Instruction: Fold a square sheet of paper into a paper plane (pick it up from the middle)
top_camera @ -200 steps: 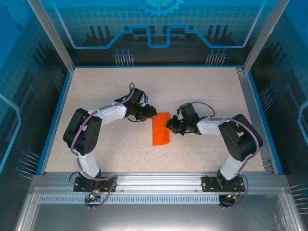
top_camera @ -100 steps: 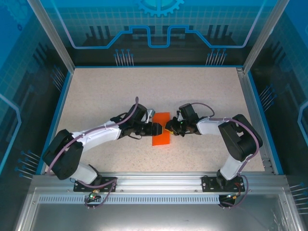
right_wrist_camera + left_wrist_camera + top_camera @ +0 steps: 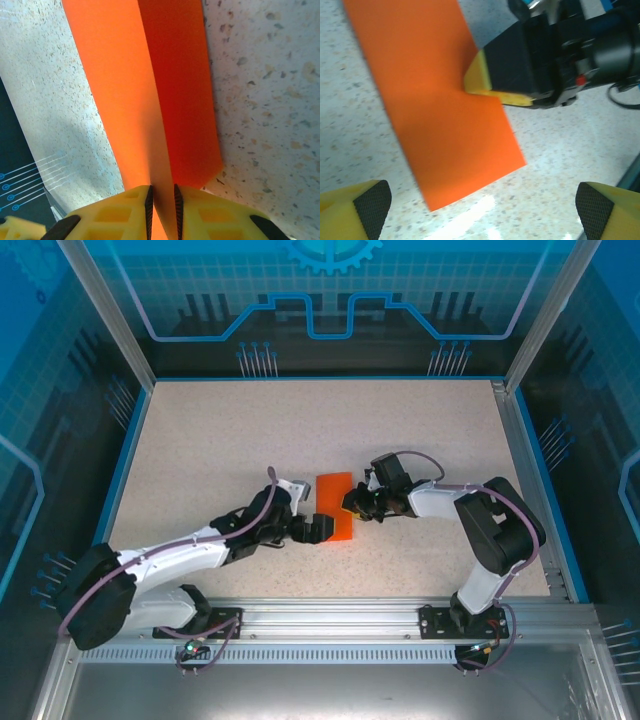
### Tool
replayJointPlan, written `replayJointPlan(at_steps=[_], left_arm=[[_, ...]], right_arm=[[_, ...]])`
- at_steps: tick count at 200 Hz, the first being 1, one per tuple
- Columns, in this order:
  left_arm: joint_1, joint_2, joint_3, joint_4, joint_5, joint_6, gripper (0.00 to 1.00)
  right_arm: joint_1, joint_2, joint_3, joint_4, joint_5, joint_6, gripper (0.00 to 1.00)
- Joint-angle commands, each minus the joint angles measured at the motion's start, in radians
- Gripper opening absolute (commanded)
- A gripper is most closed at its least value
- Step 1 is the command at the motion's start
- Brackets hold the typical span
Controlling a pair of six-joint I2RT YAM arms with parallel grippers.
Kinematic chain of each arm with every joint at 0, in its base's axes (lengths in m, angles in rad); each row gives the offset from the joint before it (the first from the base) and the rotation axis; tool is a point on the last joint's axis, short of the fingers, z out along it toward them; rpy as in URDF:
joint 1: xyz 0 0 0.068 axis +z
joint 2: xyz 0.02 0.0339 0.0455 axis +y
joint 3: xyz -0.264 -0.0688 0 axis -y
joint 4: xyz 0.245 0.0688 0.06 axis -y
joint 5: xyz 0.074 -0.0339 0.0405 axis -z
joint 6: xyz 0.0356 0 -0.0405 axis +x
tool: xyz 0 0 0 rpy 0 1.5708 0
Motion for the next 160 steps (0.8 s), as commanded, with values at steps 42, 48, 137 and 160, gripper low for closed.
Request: replayJointPlan(at_steps=[42,48,137,160], left_arm=[[-0.018,0.077,0.106,-0.042,0.101,0.125,0.84],[-0.030,0.087,0.116,-0.049,0.099,0.138,0.83],[-0.317,0.337,0.336,-0.279,-0.242,0.381,0.76],[-0.368,0.416,0.378,-0.298,-0.358,0.416,0.76]], right_arm=[[0.010,0.003,0.034,-0.037,-0.011,-0.014,0.22],[0.010,0.003,0.034,-0.038,-0.012,-0.012,0.22],[0.009,0.003,0.052,-0.058,-0.013,-0.022,0.22],[0.009,0.002,0.050,-0.058,-0.013,-0.020,0.22]])
